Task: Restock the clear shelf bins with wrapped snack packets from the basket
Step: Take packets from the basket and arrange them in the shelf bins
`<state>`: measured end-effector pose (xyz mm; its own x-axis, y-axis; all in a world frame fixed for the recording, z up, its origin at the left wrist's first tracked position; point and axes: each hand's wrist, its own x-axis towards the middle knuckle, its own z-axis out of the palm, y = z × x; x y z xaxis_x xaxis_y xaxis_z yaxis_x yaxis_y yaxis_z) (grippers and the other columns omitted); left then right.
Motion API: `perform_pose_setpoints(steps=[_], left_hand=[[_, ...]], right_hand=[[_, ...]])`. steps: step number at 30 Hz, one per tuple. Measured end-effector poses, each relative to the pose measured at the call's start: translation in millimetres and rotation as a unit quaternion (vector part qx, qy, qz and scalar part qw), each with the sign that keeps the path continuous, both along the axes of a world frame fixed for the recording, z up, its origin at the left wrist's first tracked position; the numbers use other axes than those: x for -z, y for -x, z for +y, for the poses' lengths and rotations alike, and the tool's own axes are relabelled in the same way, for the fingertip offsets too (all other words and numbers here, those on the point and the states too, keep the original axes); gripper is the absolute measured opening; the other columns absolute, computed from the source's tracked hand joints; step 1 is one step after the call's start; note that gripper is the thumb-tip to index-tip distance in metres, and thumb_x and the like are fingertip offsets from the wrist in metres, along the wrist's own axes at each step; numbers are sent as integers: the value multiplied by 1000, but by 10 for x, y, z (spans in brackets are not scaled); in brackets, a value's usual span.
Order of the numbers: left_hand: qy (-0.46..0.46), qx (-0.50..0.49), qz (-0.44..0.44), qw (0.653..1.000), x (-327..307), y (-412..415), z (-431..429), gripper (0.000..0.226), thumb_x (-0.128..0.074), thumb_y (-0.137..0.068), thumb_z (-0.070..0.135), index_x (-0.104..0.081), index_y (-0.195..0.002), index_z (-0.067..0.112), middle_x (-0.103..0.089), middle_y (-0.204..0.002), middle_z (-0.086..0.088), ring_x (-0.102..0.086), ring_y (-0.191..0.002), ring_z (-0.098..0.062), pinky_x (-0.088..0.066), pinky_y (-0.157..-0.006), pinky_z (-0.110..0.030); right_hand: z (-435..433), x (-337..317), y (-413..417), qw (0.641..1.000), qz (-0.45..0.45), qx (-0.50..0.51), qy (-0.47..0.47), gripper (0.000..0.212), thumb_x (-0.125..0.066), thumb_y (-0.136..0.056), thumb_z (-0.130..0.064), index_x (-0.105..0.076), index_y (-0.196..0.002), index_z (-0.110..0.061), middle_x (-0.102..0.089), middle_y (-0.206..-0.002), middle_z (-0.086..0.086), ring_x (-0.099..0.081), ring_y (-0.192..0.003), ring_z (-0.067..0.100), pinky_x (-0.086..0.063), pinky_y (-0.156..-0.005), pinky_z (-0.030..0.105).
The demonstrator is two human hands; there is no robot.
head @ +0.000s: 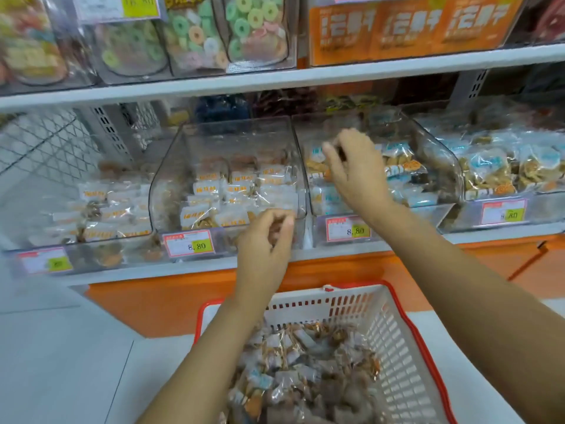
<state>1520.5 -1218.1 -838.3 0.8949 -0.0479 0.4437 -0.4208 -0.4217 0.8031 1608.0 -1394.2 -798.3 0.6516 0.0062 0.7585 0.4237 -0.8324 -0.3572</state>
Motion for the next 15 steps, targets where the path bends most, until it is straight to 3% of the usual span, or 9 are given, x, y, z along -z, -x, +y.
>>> perform_pose_setpoints(steps=[4, 6, 8, 9, 11, 13, 15], left_hand=[[-122, -5, 93, 988, 630, 272, 508, 37, -53, -97, 23, -49, -61, 27, -49, -51, 6, -47, -52, -9, -31, -49, -17], [-233, 2, 148, 961, 1000, 364, 781, 40, -54, -96, 24, -47, -57, 23, -46, -49, 5, -42, -46, -8, -27, -48, -19], [-314, 25, 212, 925, 1301, 452, 1017, 35, -52, -97, 23, -53, -62, 18, -47, -54, 5, -43, -47, -6, -27, -48, -18], [-349, 37, 251, 902, 1431, 503, 1111, 31, -52, -97, 22, -56, -68, 17, -47, -59, 5, -47, -51, -8, -27, -49, -19], [-420, 47, 310, 852, 1657, 645, 1280, 25, -50, -97, 23, -54, -74, 14, -48, -62, 2, -57, -67, -20, -34, -56, -27], [-454, 51, 334, 825, 1807, 754, 1379, 19, -49, -96, 23, -62, -90, 10, -61, -74, -3, -62, -79, -24, -44, -65, -30], [-463, 60, 334, 819, 1870, 822, 1386, 22, -48, -94, 22, -64, -105, 11, -69, -94, -7, -64, -89, -23, -51, -77, -34]], right_hand=[[316, 528, 849, 983, 31, -138, 117, 33, -44, -94, -35, -43, -65, -19, -36, -50, -6, -32, -43, 13, -31, -41, 26], [472, 950, 1043, 956, 147, -188, 174, 34, -45, -96, -37, -38, -66, -22, -34, -51, -8, -32, -44, 13, -30, -41, 26], [633, 1399, 1171, 875, 370, -194, 245, 30, -46, -98, -38, -47, -76, -18, -51, -65, -4, -48, -59, 17, -38, -53, 29], [688, 1617, 1235, 815, 484, -191, 256, 29, -49, -97, -39, -55, -87, -13, -61, -82, 2, -56, -73, 20, -43, -63, 31], [770, 2063, 1426, 688, 643, -193, 275, 43, -57, -93, -42, -59, -114, -5, -63, -106, 8, -59, -94, 25, -46, -80, 33], [795, 2410, 1650, 600, 709, -200, 312, 58, -65, -89, -41, -50, -127, 0, -60, -111, 11, -58, -96, 27, -47, -86, 36], [791, 2645, 1854, 581, 719, -178, 336, 66, -68, -87, -27, -36, -139, -1, -54, -129, 15, -57, -109, 31, -50, -92, 40]])
